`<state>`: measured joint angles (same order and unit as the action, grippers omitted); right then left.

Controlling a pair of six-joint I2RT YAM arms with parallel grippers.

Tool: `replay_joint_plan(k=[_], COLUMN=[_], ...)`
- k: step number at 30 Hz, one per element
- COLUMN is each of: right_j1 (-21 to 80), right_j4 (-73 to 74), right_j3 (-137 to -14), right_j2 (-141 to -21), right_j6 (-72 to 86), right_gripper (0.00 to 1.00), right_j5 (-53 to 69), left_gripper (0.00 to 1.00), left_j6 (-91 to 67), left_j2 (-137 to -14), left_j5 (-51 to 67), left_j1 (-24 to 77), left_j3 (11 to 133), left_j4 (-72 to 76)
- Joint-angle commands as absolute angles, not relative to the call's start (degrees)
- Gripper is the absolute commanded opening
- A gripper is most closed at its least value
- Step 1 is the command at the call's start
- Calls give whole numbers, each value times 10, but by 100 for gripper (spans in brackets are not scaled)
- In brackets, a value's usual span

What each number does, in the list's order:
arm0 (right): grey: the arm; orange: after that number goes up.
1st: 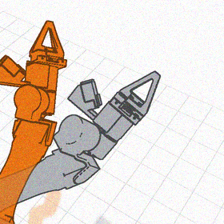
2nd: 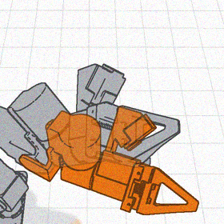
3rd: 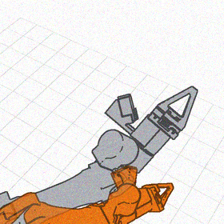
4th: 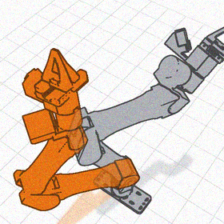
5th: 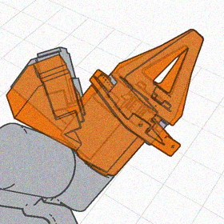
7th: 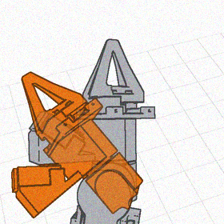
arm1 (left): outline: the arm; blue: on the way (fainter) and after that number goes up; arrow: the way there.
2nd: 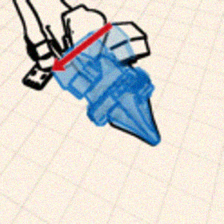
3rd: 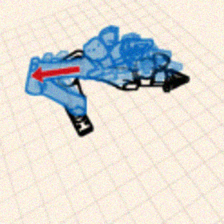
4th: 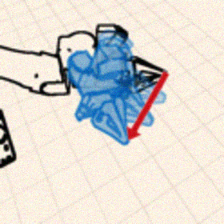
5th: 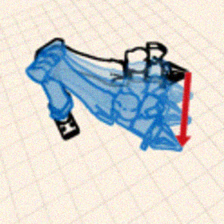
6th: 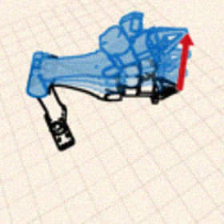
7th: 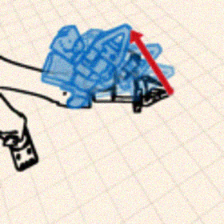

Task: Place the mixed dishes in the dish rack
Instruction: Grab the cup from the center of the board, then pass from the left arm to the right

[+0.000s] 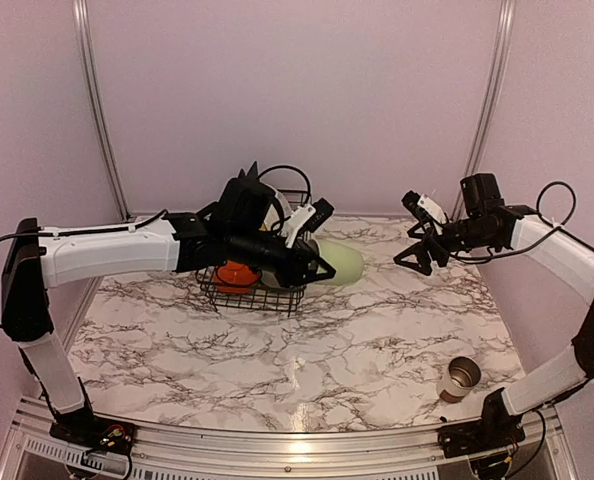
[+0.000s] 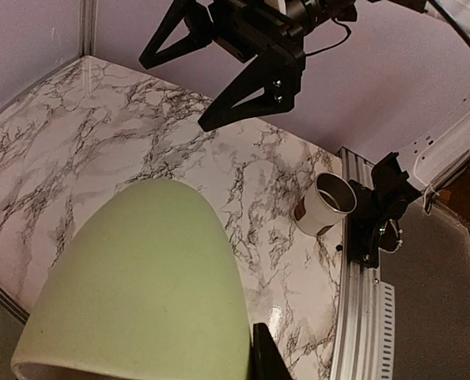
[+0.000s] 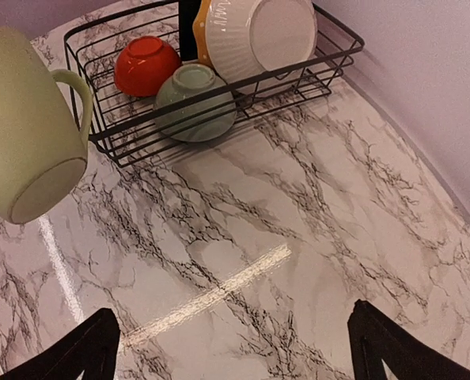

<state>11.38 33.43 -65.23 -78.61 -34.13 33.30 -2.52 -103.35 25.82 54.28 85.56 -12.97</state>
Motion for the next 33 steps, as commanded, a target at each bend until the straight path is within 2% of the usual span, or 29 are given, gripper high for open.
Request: replay_joint_plan(k=[1,5,8,12,18,22,33], right_j1=[96,102,136,176,210,226,280], right_j4=[319,311,294,275,231,197,170], right_j3=[-700,-739,-762,-807,-854,-880,-910], right_j2=[-806,-833,-844,-872,-912,-933,-985], right_j6=[-333,-321,-318,-306,-268,-226,-178], right_gripper=[98,98,97,88,79,77,72], right_j5=[468,560,576,577,573,591,562], left_gripper=[0,0,0,0,0,0,0], left_j6=[-190,-330,-448,-594,-801,-865,-882], left_j2=[-951,-929,-932,-958,-1022,-1047,-1039], left_j5=[336,372,388,391,373,355,350], left_j1=[488,450,428,405,378,369,367], left_j3=[781,709,677,652,645,643,633], left_j4=[174,373,530,695,914,977,999])
